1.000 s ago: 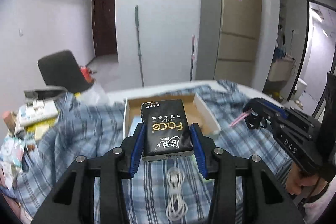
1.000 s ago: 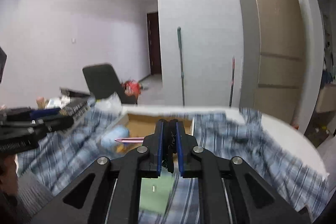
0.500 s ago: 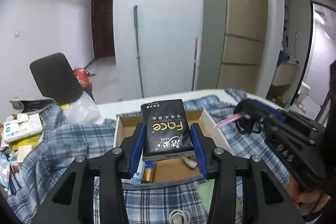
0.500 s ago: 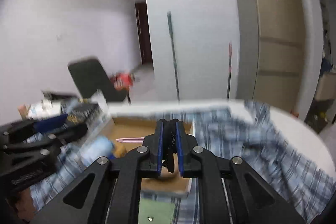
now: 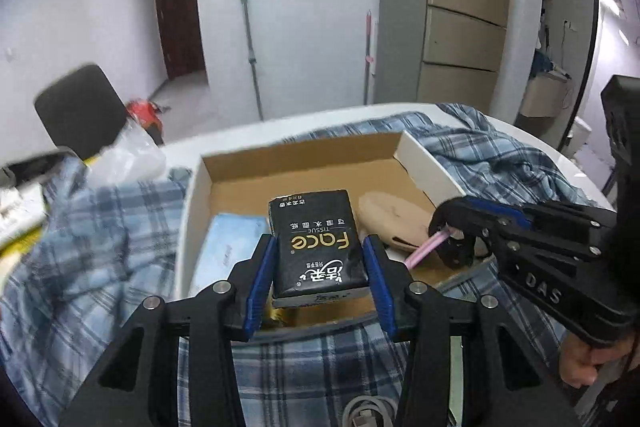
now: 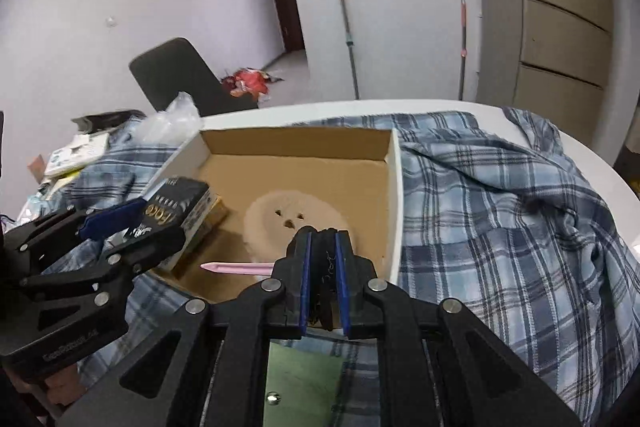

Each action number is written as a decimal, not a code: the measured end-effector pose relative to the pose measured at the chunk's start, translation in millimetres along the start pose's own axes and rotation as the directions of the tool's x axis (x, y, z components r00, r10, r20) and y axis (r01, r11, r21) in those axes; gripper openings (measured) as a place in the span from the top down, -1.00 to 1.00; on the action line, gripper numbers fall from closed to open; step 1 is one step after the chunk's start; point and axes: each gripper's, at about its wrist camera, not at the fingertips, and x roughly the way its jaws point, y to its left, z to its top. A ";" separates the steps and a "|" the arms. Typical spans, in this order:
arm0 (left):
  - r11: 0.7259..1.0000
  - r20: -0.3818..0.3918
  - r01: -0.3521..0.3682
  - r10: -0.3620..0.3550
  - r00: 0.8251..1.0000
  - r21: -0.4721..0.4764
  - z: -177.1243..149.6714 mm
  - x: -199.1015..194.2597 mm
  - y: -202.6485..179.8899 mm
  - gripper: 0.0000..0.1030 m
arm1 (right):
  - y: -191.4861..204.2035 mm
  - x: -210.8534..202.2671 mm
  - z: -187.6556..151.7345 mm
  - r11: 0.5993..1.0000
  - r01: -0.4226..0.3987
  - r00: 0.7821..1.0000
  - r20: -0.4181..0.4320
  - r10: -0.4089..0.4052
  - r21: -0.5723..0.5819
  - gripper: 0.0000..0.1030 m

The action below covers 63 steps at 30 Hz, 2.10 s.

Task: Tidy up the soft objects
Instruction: 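Carry the tissue packet and hair ties into the box and open both grippers, then withdraw both grippers from the box, then lower the right gripper onto the green felt pouch and close it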

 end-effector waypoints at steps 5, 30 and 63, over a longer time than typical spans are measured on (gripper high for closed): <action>1.000 -0.031 0.004 -0.005 0.999 -0.011 -5.5 9.7 0.9 0.08 | -2.3 1.5 -1.5 1.000 -0.024 1.000 -0.014 0.024 0.008 0.70; 0.998 0.347 -0.060 0.066 0.936 -0.028 15.5 -138.8 -5.1 -0.42 | 9.2 -107.2 26.5 0.999 0.038 0.970 0.241 -0.046 0.036 -0.85; 0.993 0.422 -0.098 0.117 0.899 -0.067 -82.9 -149.6 -1.1 -0.81 | 40.1 -76.3 -45.9 0.998 0.053 0.994 -0.096 -0.048 0.047 -0.85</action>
